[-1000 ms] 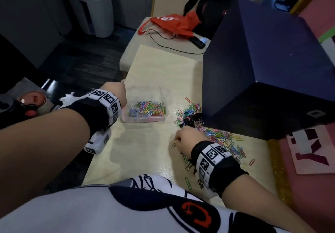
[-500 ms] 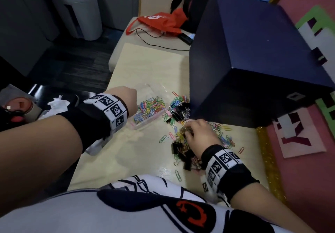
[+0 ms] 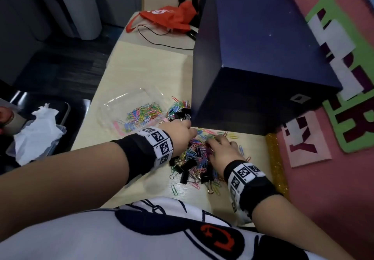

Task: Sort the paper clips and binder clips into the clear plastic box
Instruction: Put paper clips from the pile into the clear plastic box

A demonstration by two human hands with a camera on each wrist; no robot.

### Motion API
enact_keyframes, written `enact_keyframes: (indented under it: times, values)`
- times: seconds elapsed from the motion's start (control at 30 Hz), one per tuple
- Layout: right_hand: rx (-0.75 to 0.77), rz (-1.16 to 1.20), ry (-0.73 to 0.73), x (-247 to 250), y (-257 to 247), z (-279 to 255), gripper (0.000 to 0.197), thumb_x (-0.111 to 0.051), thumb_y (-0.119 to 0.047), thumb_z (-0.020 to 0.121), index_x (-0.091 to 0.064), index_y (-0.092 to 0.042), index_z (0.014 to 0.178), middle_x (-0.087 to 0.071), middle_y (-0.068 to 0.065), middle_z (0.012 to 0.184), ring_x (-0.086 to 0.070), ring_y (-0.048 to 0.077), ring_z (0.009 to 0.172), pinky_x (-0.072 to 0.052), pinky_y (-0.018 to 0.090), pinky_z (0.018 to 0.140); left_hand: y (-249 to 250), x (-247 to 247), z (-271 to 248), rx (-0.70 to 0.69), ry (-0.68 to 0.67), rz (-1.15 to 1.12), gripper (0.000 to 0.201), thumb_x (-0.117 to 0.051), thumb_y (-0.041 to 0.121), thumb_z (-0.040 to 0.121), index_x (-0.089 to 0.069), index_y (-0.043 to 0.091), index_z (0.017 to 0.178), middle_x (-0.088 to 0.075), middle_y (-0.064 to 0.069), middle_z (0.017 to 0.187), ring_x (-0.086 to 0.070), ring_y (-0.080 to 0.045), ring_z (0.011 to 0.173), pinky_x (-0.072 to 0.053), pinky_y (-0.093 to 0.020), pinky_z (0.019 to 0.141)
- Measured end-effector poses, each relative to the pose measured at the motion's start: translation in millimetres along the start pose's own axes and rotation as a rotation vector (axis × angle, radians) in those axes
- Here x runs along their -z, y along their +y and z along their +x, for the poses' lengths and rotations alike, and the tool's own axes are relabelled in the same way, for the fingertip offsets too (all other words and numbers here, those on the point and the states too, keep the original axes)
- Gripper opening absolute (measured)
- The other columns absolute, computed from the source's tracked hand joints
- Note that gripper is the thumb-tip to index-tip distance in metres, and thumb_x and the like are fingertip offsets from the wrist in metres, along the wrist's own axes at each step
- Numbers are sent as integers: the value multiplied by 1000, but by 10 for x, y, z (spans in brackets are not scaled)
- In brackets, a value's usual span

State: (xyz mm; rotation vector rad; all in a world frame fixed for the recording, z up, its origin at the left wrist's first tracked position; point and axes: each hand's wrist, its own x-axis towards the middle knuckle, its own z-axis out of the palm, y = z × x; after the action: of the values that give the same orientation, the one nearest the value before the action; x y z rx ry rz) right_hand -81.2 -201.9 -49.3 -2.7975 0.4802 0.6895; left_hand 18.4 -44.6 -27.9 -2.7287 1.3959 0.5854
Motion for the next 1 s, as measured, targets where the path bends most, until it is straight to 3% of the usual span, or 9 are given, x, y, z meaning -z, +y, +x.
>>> enact_keyframes:
  times: [0.07, 0.17, 0.33, 0.43, 0.5, 0.57, 0.7, 0.9, 1.0]
  values:
    - [-25, 32, 23, -47, 33, -66, 43, -44, -22, 93, -39, -30, 135, -33, 5, 138, -35, 30, 121, -37, 40, 98, 77, -36, 117, -42, 23, 16, 44, -49, 17, 91, -44, 27, 134, -42, -4, 132, -46, -29, 119, -50, -45, 88]
    - [-75, 108, 17, -37, 111, -114, 37, -46, -20, 93, -44, -25, 129, -38, 7, 126, -46, 29, 114, -43, 36, 93, 192, -43, 297, -96, -51, 86, 56, -55, 15, 90, -37, 34, 139, -39, 0, 139, -42, -27, 123, -49, -46, 90]
    - [-144, 168, 83, 111, 261, -128, 25, -52, -20, 94, -55, -24, 118, -46, 2, 123, -55, 21, 104, -36, 23, 78, 210, -46, 448, -152, -171, 149, 47, -53, 23, 91, -41, 37, 134, -46, -5, 130, -47, -31, 116, -50, -43, 88]
    - [-185, 204, 100, 179, 303, -120, 22, -56, -24, 93, -57, -24, 115, -51, 1, 123, -55, 18, 101, -34, 21, 74, 194, -3, 442, -130, -204, 148, 41, -54, 19, 89, -46, 27, 129, -46, -9, 125, -50, -34, 112, -50, -40, 83]
    - [-197, 231, 104, 216, 296, -103, 22, -58, -25, 93, -58, -24, 115, -51, 0, 124, -53, 17, 95, -33, 20, 72, 189, 18, 426, -113, -216, 135, 33, -52, 10, 89, -50, 15, 121, -52, -12, 117, -56, -32, 105, -50, -38, 81]
    - [-194, 250, 118, 248, 269, -90, 22, -58, -26, 93, -58, -24, 115, -51, 0, 125, -50, 16, 90, -34, 19, 73, 171, 14, 406, -83, -212, 116, 24, -52, 5, 88, -53, 12, 111, -59, -11, 107, -60, -30, 96, -52, -37, 79]
    - [-196, 286, 150, 291, 166, -71, 23, -57, -29, 94, -56, -24, 116, -51, 1, 124, -46, 13, 85, -34, 21, 73, 133, 29, 340, -9, -118, 55, 18, -52, 8, 90, -57, 11, 107, -64, -11, 102, -62, -30, 93, -51, -36, 74]
    - [-192, 333, 126, 358, -80, 24, 24, -58, -27, 93, -56, -22, 116, -52, 6, 123, -56, 22, 104, -39, 23, 79, -134, 174, 178, 84, 154, -268, 27, -63, 27, 88, -60, 19, 114, -65, -5, 108, -60, -26, 101, -47, -33, 80]
    - [-212, 372, 119, 387, -208, 83, 20, -60, -27, 92, -56, -23, 111, -57, 8, 117, -59, 23, 92, -45, 27, 75, -358, 273, 36, 126, 262, -398, 30, -68, 35, 85, -63, 22, 112, -66, 0, 98, -61, -21, 93, -44, -27, 74]
